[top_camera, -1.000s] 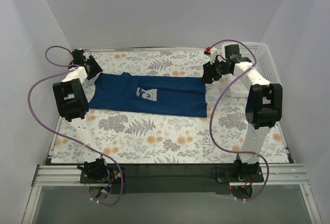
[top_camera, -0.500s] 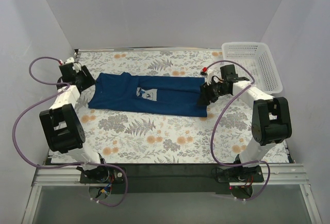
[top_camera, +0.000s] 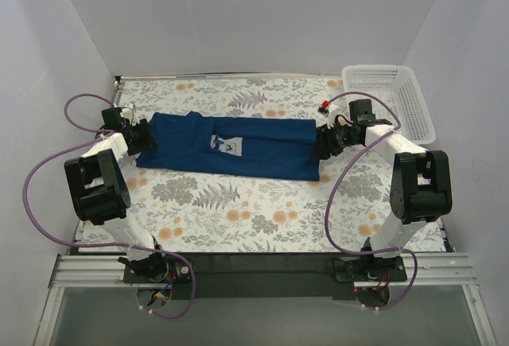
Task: Fold and stack the t-shirts
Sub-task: Fold the tshirt
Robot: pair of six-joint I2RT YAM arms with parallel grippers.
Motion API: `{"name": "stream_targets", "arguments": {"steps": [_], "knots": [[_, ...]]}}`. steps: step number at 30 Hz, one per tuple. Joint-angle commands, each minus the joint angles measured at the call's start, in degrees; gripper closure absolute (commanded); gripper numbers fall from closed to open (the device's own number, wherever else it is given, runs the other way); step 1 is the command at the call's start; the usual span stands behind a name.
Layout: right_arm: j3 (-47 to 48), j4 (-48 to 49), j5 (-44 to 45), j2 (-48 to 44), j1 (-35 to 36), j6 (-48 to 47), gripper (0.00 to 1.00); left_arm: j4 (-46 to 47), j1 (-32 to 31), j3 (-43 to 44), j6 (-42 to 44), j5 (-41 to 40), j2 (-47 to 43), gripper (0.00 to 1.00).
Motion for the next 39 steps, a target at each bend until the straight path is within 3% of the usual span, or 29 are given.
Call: {"name": "stream_targets", "arguments": {"steps": [1,17,25,32,39], "knots": [[-0.47,-0.04,-1.58,0.30,-0.72,-1.16,0.55,-0.57,0.19,-1.66,2.32,-2.25,-3.56,0.52],[-0.21,-0.92,-1.85,1.09,-1.16,-1.78,0.55,1.98,0.19,-6.32,4.70,-7.44,-6.64,0.56],[-0.47,-1.10,0.79,1.10,-1.07,-0.90,0.57,2.59,0.10,-6.85,4.78,-6.92,-6.64,0.73],[-2.14,-1.01,2.99,-0.66,-1.16,-1.42,0.57,3.91,0.19,-7.55,4.52,-8.23,-6.99,0.98],[-5.56,1.17,7.81,-2.77,-1.07,-0.03,0.57,5.22,0.19,-8.60,4.08,-8.85,-8.22,1.00]]}}
